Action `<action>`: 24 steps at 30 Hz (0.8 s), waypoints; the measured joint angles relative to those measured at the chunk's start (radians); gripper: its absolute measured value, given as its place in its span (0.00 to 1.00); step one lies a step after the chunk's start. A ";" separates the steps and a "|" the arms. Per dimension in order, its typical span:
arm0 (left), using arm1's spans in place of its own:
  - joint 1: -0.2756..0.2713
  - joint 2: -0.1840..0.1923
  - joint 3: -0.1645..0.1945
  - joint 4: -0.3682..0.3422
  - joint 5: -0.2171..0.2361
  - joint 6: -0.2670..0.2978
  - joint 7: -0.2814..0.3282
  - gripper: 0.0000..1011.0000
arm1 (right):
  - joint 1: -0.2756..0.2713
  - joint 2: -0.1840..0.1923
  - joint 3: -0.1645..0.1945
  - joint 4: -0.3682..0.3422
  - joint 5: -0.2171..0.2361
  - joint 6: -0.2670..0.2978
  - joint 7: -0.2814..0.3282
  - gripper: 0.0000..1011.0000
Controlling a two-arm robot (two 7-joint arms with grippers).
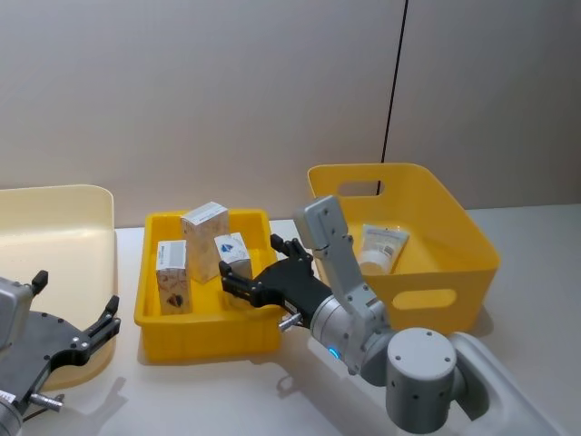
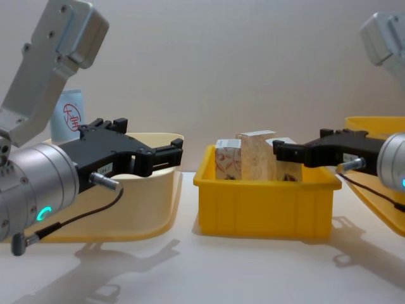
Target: Bimanual collaborative sorting of washing and personal care products
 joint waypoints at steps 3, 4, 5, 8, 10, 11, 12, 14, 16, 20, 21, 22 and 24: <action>0.000 0.000 0.000 0.000 0.000 0.000 0.000 0.99 | 0.011 -0.004 -0.005 0.015 -0.003 0.001 0.009 0.99; 0.000 0.000 0.000 0.000 0.000 0.000 0.000 0.99 | 0.011 -0.004 -0.005 0.015 -0.003 0.001 0.009 0.99; 0.000 0.000 0.000 0.000 0.000 0.000 0.000 0.99 | 0.018 -0.007 -0.007 0.024 -0.005 0.002 0.013 0.99; 0.000 0.000 0.000 0.000 0.000 0.000 0.000 0.99 | 0.028 -0.012 -0.010 0.040 -0.009 0.004 0.019 0.99; 0.000 0.000 0.000 0.000 0.000 0.000 0.000 0.99 | 0.034 -0.016 -0.011 0.048 -0.012 0.006 0.020 0.99; 0.000 0.000 0.000 0.000 0.000 0.000 0.000 0.99 | 0.036 -0.018 -0.012 0.051 -0.013 0.007 0.020 0.99; 0.000 0.000 0.000 0.000 0.000 0.000 0.000 0.99 | 0.038 -0.019 -0.012 0.054 -0.014 0.008 0.020 0.99; 0.000 0.000 0.000 0.000 0.000 0.000 0.000 0.99 | 0.043 -0.024 -0.013 0.061 -0.019 0.011 0.019 0.99; 0.000 0.000 0.000 0.000 0.000 0.000 0.000 0.99 | 0.048 -0.030 -0.014 0.069 -0.024 0.015 0.015 0.99; 0.000 0.000 0.000 0.000 0.000 0.000 0.000 0.99 | 0.056 -0.038 -0.015 0.081 -0.035 0.021 0.003 0.99; 0.000 0.000 0.000 0.000 0.000 0.000 0.000 0.99 | 0.057 -0.041 -0.016 0.084 -0.038 0.022 0.001 0.99; 0.000 0.000 0.000 0.000 0.000 0.000 0.000 0.99 | 0.061 -0.044 -0.017 0.089 -0.042 0.024 -0.004 0.99; 0.000 0.000 0.000 0.000 0.000 0.000 0.000 0.99 | 0.063 -0.047 -0.018 0.093 -0.047 0.026 -0.008 0.99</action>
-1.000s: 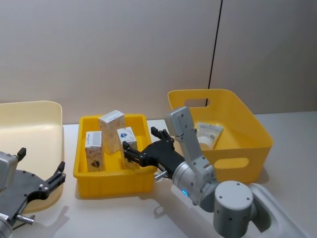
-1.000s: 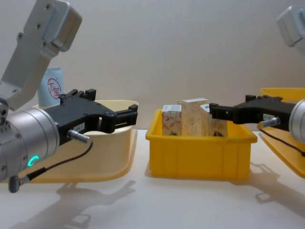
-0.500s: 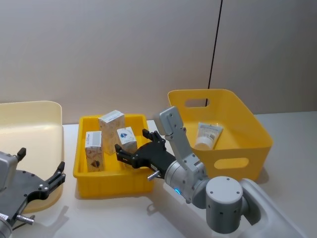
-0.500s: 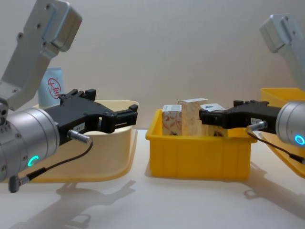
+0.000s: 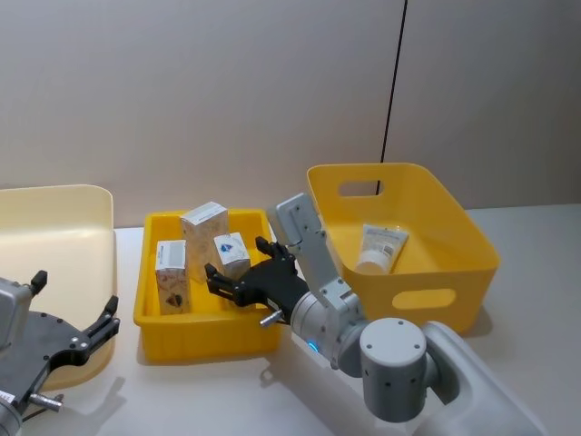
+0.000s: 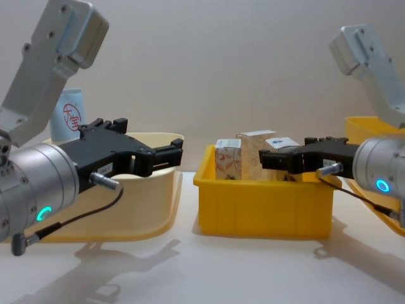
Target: Bimanual collaborative sorting of washing and personal care products
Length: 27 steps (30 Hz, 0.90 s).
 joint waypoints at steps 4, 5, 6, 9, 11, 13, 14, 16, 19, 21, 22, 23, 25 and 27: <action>0.000 0.000 0.000 0.000 0.000 0.000 0.000 0.99 | 0.008 -0.009 -0.003 0.012 -0.011 0.003 -0.009 0.99; 0.000 0.000 0.000 0.000 0.000 0.000 0.000 0.99 | 0.009 -0.010 -0.003 0.014 -0.012 0.004 -0.011 0.99; 0.000 0.000 0.000 0.000 0.000 0.000 0.000 0.99 | 0.010 -0.011 -0.003 0.016 -0.014 0.004 -0.012 0.98; 0.000 0.000 0.000 0.000 0.000 0.000 0.000 0.99 | 0.014 -0.014 -0.004 0.021 -0.018 0.006 -0.016 0.92; 0.000 0.000 0.000 0.000 0.000 0.000 0.000 0.99 | 0.016 -0.016 -0.005 0.024 -0.021 0.007 -0.018 0.87; 0.000 0.000 0.000 0.000 0.000 0.000 0.000 0.99 | 0.018 -0.018 -0.005 0.027 -0.023 0.008 -0.021 0.83; 0.000 0.000 0.000 0.000 0.000 0.000 0.000 0.99 | 0.018 -0.018 -0.005 0.027 -0.023 0.008 -0.021 0.80; 0.000 0.000 0.000 0.000 0.000 0.000 0.000 0.99 | 0.019 -0.020 -0.005 0.029 -0.025 0.008 -0.022 0.73; 0.000 0.000 0.000 0.000 0.000 0.000 0.000 0.99 | 0.021 -0.021 -0.006 0.031 -0.027 0.009 -0.024 0.64; 0.000 0.000 0.000 0.000 0.000 0.000 0.000 0.99 | 0.021 -0.022 -0.006 0.032 -0.028 0.009 -0.024 0.58; 0.000 0.000 0.000 0.000 0.000 0.000 0.000 0.99 | 0.021 -0.022 -0.006 0.032 -0.029 0.009 -0.025 0.55; 0.000 0.000 0.000 0.000 0.000 0.000 0.000 0.99 | 0.021 -0.023 -0.006 0.033 -0.030 0.009 -0.025 0.50; 0.000 0.000 0.000 0.000 0.000 0.000 0.000 0.99 | 0.022 -0.023 -0.006 0.033 -0.030 0.009 -0.025 0.46; 0.000 0.000 0.000 0.000 0.000 0.000 0.000 0.99 | 0.022 -0.023 -0.005 0.033 -0.031 0.009 -0.025 0.41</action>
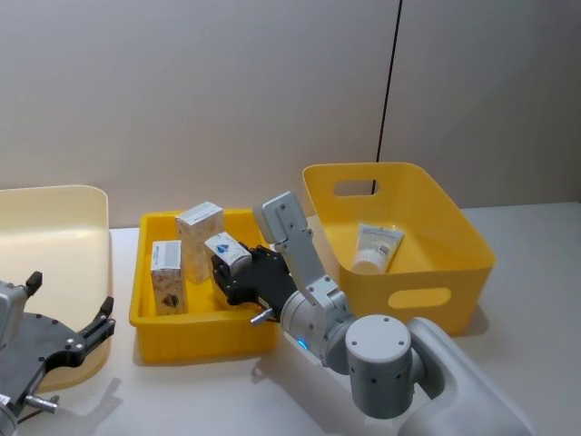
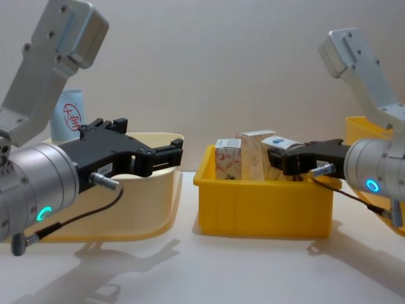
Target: Bimanual collaborative sorting of washing and personal care products
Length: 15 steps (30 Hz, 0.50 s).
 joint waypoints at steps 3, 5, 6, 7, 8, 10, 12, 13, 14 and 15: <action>0.000 0.000 0.000 0.000 0.000 0.000 0.000 0.99 | 0.000 0.000 0.002 0.000 0.000 -0.005 0.001 0.40; 0.000 0.000 0.000 0.000 0.000 0.000 0.000 0.99 | -0.002 0.001 0.006 -0.003 0.000 -0.022 0.003 0.40; 0.000 0.000 0.000 0.000 0.000 0.000 0.000 0.99 | -0.002 0.001 0.006 -0.003 0.000 -0.022 0.003 0.40; 0.000 0.000 0.000 0.000 0.000 0.000 0.000 0.99 | -0.004 0.001 0.009 -0.005 0.000 -0.034 0.005 0.40; 0.000 0.000 0.000 0.000 0.000 0.000 0.000 0.99 | -0.005 0.001 0.010 -0.006 0.000 -0.037 0.006 0.40; 0.000 0.000 0.000 0.000 0.000 0.000 0.000 0.99 | -0.006 0.002 0.015 -0.010 0.002 -0.060 0.010 0.41; 0.000 0.000 0.000 0.000 0.000 0.000 0.000 0.99 | -0.009 0.003 0.022 -0.016 0.005 -0.082 0.013 0.41; 0.000 0.000 0.000 0.000 0.000 0.000 0.000 0.99 | -0.009 0.003 0.025 -0.018 0.006 -0.090 0.014 0.40; 0.000 0.000 0.000 0.000 0.000 0.000 0.000 0.99 | -0.010 0.004 0.027 -0.020 0.007 -0.097 0.015 0.40; 0.000 0.000 0.000 0.000 0.000 0.000 0.000 0.99 | -0.011 0.004 0.030 -0.023 0.010 -0.108 0.018 0.41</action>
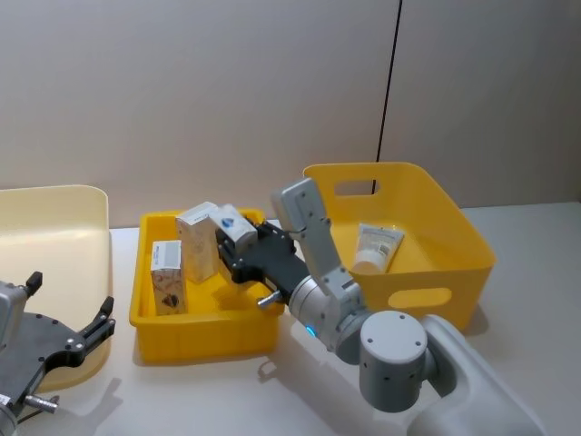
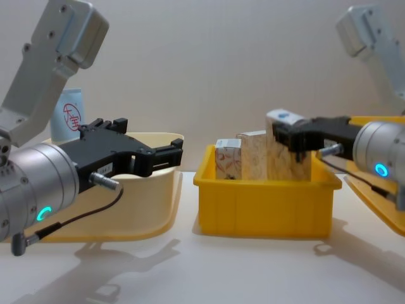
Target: Bimanual collaborative sorting of washing and personal care products
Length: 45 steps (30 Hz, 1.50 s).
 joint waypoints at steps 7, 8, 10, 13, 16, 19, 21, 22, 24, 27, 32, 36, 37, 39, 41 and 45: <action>0.000 0.000 0.000 0.000 0.000 0.000 0.000 0.99 | -0.006 0.004 0.033 -0.028 0.020 -0.079 0.011 0.41; 0.000 0.000 0.000 0.000 0.000 0.000 0.000 0.99 | -0.007 0.005 0.038 -0.033 0.022 -0.086 0.012 0.40; 0.000 0.000 0.000 0.000 0.000 0.000 0.000 0.99 | -0.009 0.007 0.051 -0.046 0.028 -0.108 0.013 0.40; 0.000 0.000 0.000 0.000 0.000 0.000 0.000 0.99 | -0.011 0.010 0.068 -0.062 0.036 -0.129 0.013 0.41; 0.000 0.000 0.000 0.000 0.000 0.000 0.000 0.99 | -0.018 0.016 0.098 -0.092 0.045 -0.160 0.007 0.41; 0.000 0.000 0.000 0.000 0.000 0.000 0.000 0.99 | -0.026 0.020 0.122 -0.115 0.049 -0.176 -0.007 0.40; 0.000 0.000 0.000 0.000 0.000 0.000 0.000 0.99 | -0.031 0.023 0.135 -0.128 0.050 -0.182 -0.015 0.40; 0.000 0.000 0.000 0.000 0.000 0.000 0.000 0.99 | -0.035 0.024 0.144 -0.136 0.050 -0.184 -0.019 0.41; 0.000 0.000 0.000 0.000 0.000 0.000 0.000 0.99 | -0.044 0.027 0.161 -0.155 0.050 -0.187 -0.031 0.41; 0.000 0.000 0.000 0.000 0.000 0.000 0.000 0.99 | -0.061 0.032 0.189 -0.185 0.049 -0.189 -0.053 0.40; 0.000 0.000 0.000 0.000 0.000 0.000 0.000 0.99 | -0.095 0.039 0.227 -0.235 0.043 -0.179 -0.087 0.40; 0.000 0.000 0.000 0.000 0.000 0.000 0.000 0.99 | -0.138 0.044 0.264 -0.291 0.038 -0.155 -0.116 0.41; 0.000 0.000 0.000 0.000 0.000 0.000 0.000 0.99 | -0.149 0.046 0.273 -0.305 0.037 -0.149 -0.121 0.40; 0.000 0.000 0.000 0.000 0.000 0.000 0.000 0.99 | -0.162 0.047 0.283 -0.321 0.037 -0.140 -0.127 0.41; 0.000 0.000 0.000 0.000 0.000 0.000 0.000 0.99 | -0.170 0.048 0.289 -0.331 0.036 -0.134 -0.131 0.41; 0.000 0.000 0.000 0.000 0.000 0.000 0.000 0.99 | -0.192 0.048 0.305 -0.359 0.031 -0.110 -0.143 0.41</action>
